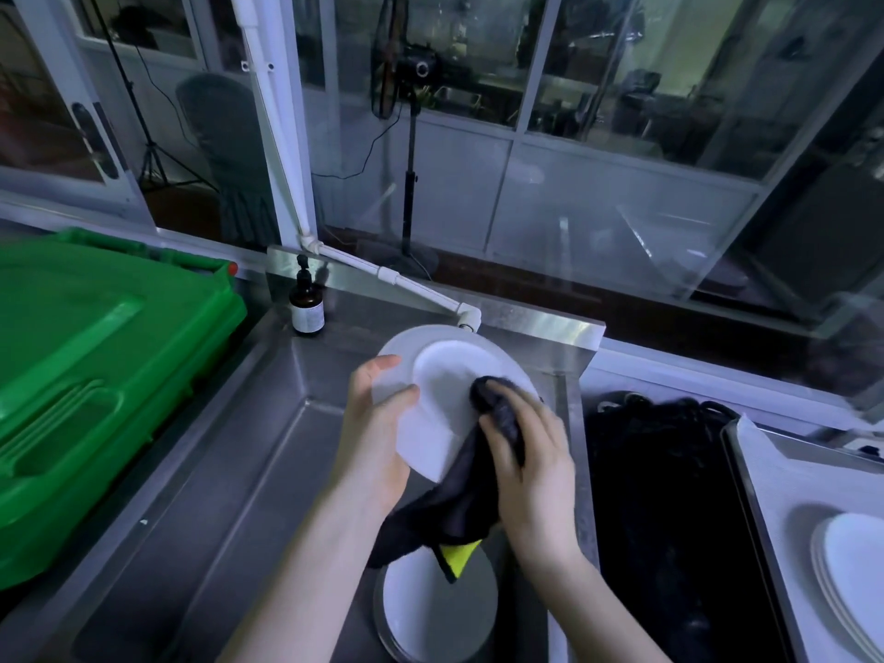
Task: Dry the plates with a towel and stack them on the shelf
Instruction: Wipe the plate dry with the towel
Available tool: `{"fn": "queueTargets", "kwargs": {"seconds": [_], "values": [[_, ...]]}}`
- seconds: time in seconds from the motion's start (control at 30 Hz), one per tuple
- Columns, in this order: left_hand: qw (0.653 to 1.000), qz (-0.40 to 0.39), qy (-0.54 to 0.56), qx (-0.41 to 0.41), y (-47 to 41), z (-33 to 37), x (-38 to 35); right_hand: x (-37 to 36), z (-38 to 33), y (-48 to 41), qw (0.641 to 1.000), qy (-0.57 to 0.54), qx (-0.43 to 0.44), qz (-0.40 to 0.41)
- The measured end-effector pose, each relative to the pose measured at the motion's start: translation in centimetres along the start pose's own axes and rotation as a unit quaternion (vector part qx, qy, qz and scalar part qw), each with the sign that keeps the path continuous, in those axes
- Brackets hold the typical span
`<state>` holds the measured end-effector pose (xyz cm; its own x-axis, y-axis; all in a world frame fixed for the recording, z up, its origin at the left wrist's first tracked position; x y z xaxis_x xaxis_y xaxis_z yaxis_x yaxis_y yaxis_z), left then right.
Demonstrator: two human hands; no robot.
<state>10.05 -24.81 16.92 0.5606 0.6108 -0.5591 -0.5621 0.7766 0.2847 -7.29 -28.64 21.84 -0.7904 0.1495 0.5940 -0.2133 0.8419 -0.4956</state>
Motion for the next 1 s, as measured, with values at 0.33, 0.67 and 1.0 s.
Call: {"fn": "queueTargets", "kwargs": {"seconds": [0.33, 0.67, 1.0], "values": [[0.995, -0.06, 0.04, -0.069, 0.5, 0.7, -0.1, -3.1, -6.5, -1.4, 0.966, 0.116, 0.203, -0.11], [0.992, -0.066, 0.039, -0.101, 0.6, 2.9, 1.1, -2.2, -5.5, 0.9, 0.957, 0.125, 0.23, -0.126], [0.991, -0.071, 0.037, -0.111, 1.1, 4.0, 0.4, -1.7, -2.3, -4.1, 0.984, 0.108, 0.098, -0.102]]}}
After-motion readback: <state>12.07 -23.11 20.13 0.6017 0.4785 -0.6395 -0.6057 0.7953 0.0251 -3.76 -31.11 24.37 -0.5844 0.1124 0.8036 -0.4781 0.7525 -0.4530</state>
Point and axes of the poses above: each hand's wrist, its own y-axis away from the middle knuckle, its own x-axis out of the back of the hand, z = x × y, the point moved 9 cm from there along -y, towards the middle knuckle, and after that the axes turned 10 degrees about y, right-handed, at the moved point
